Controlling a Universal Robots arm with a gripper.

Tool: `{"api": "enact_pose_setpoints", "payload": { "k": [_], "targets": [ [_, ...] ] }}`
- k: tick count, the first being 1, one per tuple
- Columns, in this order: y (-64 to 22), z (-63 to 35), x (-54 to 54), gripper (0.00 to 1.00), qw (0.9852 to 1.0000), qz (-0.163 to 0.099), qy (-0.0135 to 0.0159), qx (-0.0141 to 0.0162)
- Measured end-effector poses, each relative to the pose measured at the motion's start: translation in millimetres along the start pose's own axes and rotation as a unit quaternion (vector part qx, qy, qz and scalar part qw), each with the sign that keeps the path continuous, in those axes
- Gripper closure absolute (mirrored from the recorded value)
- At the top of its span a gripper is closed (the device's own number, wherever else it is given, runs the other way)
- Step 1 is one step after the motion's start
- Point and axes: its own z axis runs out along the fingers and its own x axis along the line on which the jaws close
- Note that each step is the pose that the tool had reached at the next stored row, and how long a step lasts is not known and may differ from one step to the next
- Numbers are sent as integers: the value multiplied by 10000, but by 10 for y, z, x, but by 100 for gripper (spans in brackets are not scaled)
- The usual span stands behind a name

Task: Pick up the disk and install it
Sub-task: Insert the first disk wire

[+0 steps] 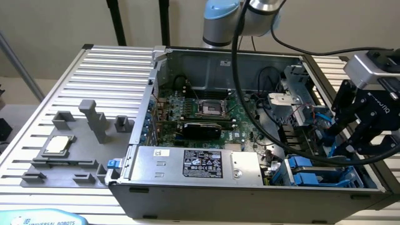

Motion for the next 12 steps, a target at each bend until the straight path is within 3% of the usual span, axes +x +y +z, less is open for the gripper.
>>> {"api": "enact_pose_setpoints", "payload": {
  "k": [1, 2, 6, 9, 12],
  "targets": [
    [7, 1, -6, 55, 10000, -4, 1, 0],
    [18, 3, -7, 49, 10000, -8, 0, 0],
    [88, 8, -5, 49, 10000, -10, 1, -1],
    [129, 8, 58, 49, 10000, -10, -2, 0],
    [136, 4, 148, 49, 10000, -16, -62, 8]
  ]
}}
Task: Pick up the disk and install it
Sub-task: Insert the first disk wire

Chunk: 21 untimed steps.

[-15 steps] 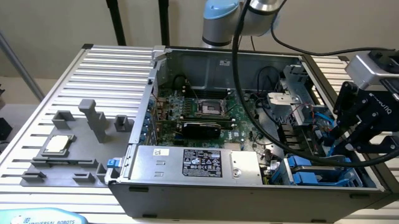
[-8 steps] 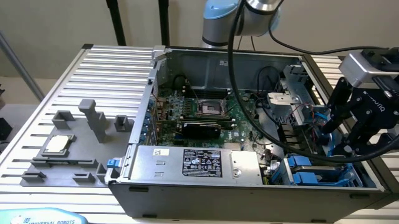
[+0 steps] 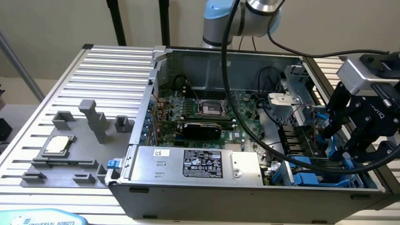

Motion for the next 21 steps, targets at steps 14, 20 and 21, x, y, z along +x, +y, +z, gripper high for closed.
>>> {"api": "enact_pose_setpoints", "payload": {
  "k": [14, 20, 21],
  "targets": [
    [-97, -22, 209, 49, 9996, -74, -279, 7],
    [-132, -25, 211, 49, 9990, -346, -268, -14],
    [-137, -26, 212, 49, 9989, -388, -271, -15]
  ]
}}
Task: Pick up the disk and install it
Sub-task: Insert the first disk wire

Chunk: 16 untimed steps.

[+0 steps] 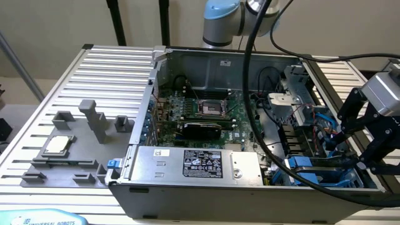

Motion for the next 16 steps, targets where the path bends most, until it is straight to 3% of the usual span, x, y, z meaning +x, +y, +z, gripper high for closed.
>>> {"api": "enact_pose_setpoints", "payload": {
  "k": [6, 11, 13, 16],
  "targets": [
    [-35, 5, 12, 49, 9999, -109, -69, 33],
    [-44, 26, 33, 51, 9997, -200, -86, 81],
    [-45, 32, 42, 64, 9996, -235, -90, 99],
    [-48, 41, 53, 64, 9994, -293, -100, 125]
  ]
}}
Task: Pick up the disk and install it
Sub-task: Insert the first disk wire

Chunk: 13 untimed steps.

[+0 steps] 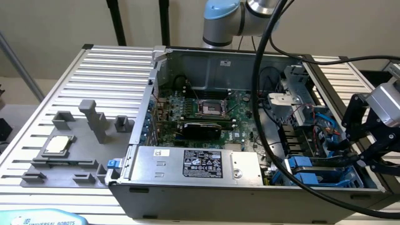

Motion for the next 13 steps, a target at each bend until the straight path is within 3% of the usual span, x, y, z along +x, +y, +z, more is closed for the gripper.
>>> {"api": "enact_pose_setpoints", "payload": {
  "k": [4, 5, 8, 10, 13],
  "targets": [
    [0, 0, 9, 66, 10000, -58, -13, 10],
    [0, 0, 10, 74, 10000, -70, -16, 11],
    [1, 0, 12, 74, 9999, -99, -20, 12],
    [1, 0, 12, 83, 9999, -113, -20, 14],
    [1, 0, 13, 84, 9999, -126, -20, 18]
  ]
}}
